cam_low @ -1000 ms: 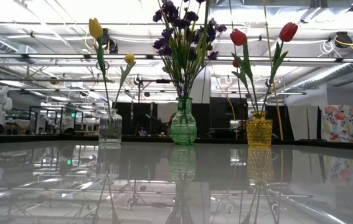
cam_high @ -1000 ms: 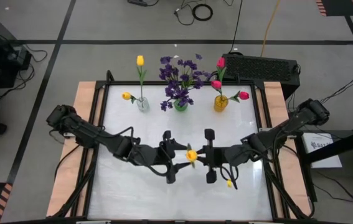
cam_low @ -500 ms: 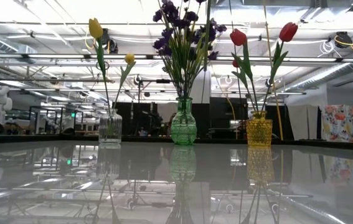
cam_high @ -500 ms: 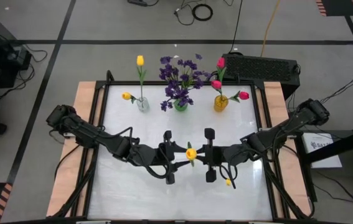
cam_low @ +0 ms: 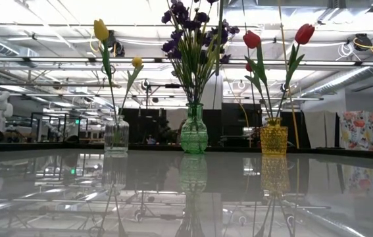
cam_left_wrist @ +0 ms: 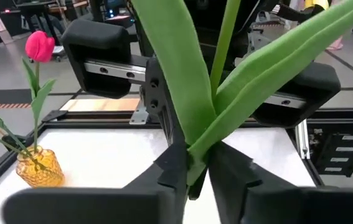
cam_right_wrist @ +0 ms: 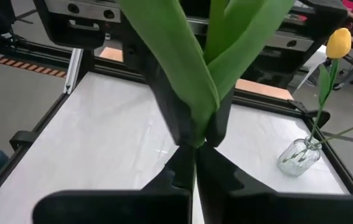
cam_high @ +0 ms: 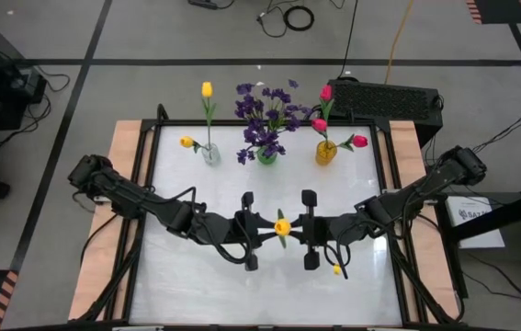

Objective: Sort flowers into vase by color
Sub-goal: Put the yellow flower into the transparent vase, then return to Home Position

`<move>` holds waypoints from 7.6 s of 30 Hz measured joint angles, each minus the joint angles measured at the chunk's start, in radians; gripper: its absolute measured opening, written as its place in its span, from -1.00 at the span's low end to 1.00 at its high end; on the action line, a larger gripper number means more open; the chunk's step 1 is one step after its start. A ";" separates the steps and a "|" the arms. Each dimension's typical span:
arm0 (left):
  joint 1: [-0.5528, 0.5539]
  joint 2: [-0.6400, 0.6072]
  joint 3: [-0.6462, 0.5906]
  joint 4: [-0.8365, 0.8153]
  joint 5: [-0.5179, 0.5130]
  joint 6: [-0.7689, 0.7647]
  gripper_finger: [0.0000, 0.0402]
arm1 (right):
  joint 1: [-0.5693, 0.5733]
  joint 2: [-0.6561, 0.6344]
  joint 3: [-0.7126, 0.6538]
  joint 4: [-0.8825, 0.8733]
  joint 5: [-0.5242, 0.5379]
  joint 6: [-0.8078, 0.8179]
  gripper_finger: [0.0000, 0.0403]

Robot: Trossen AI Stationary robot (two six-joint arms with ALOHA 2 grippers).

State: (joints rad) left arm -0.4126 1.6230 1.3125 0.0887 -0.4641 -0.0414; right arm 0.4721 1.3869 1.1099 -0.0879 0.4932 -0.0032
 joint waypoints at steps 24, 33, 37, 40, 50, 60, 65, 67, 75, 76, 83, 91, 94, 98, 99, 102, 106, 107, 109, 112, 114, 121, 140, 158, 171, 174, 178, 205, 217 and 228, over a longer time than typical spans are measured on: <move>0.026 -0.480 -0.011 -0.380 -0.215 0.165 -0.90 | 0.001 -0.003 0.000 -0.190 -0.043 0.157 -0.05; 0.258 -0.794 -0.111 -0.384 -0.041 0.281 -0.90 | 0.001 -0.003 0.000 -0.168 -0.081 0.125 -0.10; 0.403 -0.895 -0.182 -0.386 0.225 0.334 -0.90 | 0.000 -0.003 0.000 -0.153 -0.081 0.123 -0.13; 0.497 -0.952 -0.237 -0.355 0.326 0.337 -0.90 | 0.000 -0.003 0.000 -0.139 -0.081 0.123 -0.13; 0.802 -0.948 -0.373 -0.161 0.444 0.317 -0.90 | 0.000 -0.003 0.000 -0.106 -0.080 0.092 -0.13; 1.198 -0.823 -0.374 -0.145 0.877 0.203 -0.90 | 0.000 -0.003 0.000 -0.126 -0.080 0.089 -0.13; 1.366 -0.760 -0.374 -0.145 1.137 0.149 -0.90 | 0.000 -0.003 0.000 -0.133 -0.080 0.089 -0.13; 1.406 -0.726 -0.374 -0.147 1.203 0.128 -0.90 | 0.000 -0.003 0.000 -0.133 -0.080 0.090 -0.13; 1.462 -0.636 -0.389 -0.161 1.351 0.128 -0.90 | 0.000 -0.003 0.000 -0.134 -0.080 0.102 -0.13; 1.465 -0.634 -0.399 -0.160 1.357 0.134 -0.90 | 0.000 -0.003 0.000 -0.135 -0.080 0.103 -0.13; 1.509 -0.639 -0.512 -0.099 1.359 0.151 -0.90 | 0.001 -0.003 0.000 -0.167 -0.080 0.126 -0.13; 1.535 -0.639 -0.537 -0.104 1.357 0.151 -0.90 | 0.001 -0.003 0.000 -0.177 -0.080 0.130 -0.13; 1.543 -0.639 -0.537 -0.119 1.357 0.156 -0.90 | 0.001 -0.003 0.000 -0.177 -0.080 0.130 -0.13; 1.543 -0.625 -0.536 -0.145 1.356 0.160 -0.90 | 0.001 -0.003 0.000 -0.176 -0.080 0.130 -0.13; 1.543 -0.620 -0.537 -0.148 1.356 0.161 -0.90 | 0.001 -0.003 0.000 -0.176 -0.080 0.130 -0.13; 1.544 -0.601 -0.537 -0.145 1.356 0.161 -0.90 | 0.001 -0.003 0.000 -0.176 -0.080 0.130 -0.13; 1.544 -0.579 -0.536 -0.144 1.355 0.174 -0.90 | 0.001 -0.003 0.000 -0.175 -0.080 0.130 -0.13; 1.544 -0.574 -0.536 -0.150 1.354 0.179 -0.90 | 0.001 -0.003 0.000 -0.175 -0.080 0.130 -0.13; 1.544 -0.565 -0.536 -0.153 1.354 0.179 -0.90 | 0.001 -0.003 0.000 -0.175 -0.080 0.130 -0.13; 1.544 -0.558 -0.536 -0.152 1.347 0.187 -0.90 | 0.001 -0.003 0.000 -0.175 -0.080 0.130 -0.13; 1.544 -0.558 -0.536 -0.143 1.337 0.188 -0.90 | 0.001 -0.003 0.000 -0.175 -0.080 0.130 -0.13; 1.543 -0.558 -0.536 -0.114 1.335 0.185 -0.90 | 0.001 -0.003 0.000 -0.175 -0.080 0.127 -0.13; 1.523 -0.550 -0.536 -0.132 1.293 0.178 -0.76 | 0.001 -0.003 0.000 -0.175 -0.080 0.122 -0.13; 1.517 -0.550 -0.536 -0.211 1.190 0.144 0.24 | 0.001 -0.003 0.000 -0.177 -0.080 0.122 -0.13; 1.560 -0.765 -0.536 -0.324 1.115 0.151 0.66 | 0.001 -0.003 0.000 -0.181 -0.080 0.117 -0.13; 1.565 -0.840 -0.532 -0.364 1.067 0.151 0.66 | 0.001 -0.003 0.000 -0.180 -0.080 0.114 -0.13; 1.565 -0.906 -0.496 -0.442 1.037 0.151 0.66 | 0.001 -0.003 0.000 -0.180 -0.080 0.114 -0.13; 1.536 -1.397 -0.431 -0.560 1.344 -0.032 -0.37 | -0.002 -0.391 -0.068 -0.297 -0.074 -0.029 -0.86; 1.536 -1.526 -0.638 -0.539 1.410 -0.059 -0.92 | -0.016 -0.705 -0.373 -0.153 -0.070 -0.038 -0.99; 1.536 -1.599 -0.768 -0.475 1.365 -0.109 -0.98 | -0.080 -0.772 -0.462 -0.109 -0.070 -0.067 -0.98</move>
State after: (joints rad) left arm 1.1233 0.0242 0.5449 -0.3863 0.9005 -0.1501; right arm 0.3926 0.6151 0.6476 -0.1970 0.4228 -0.0700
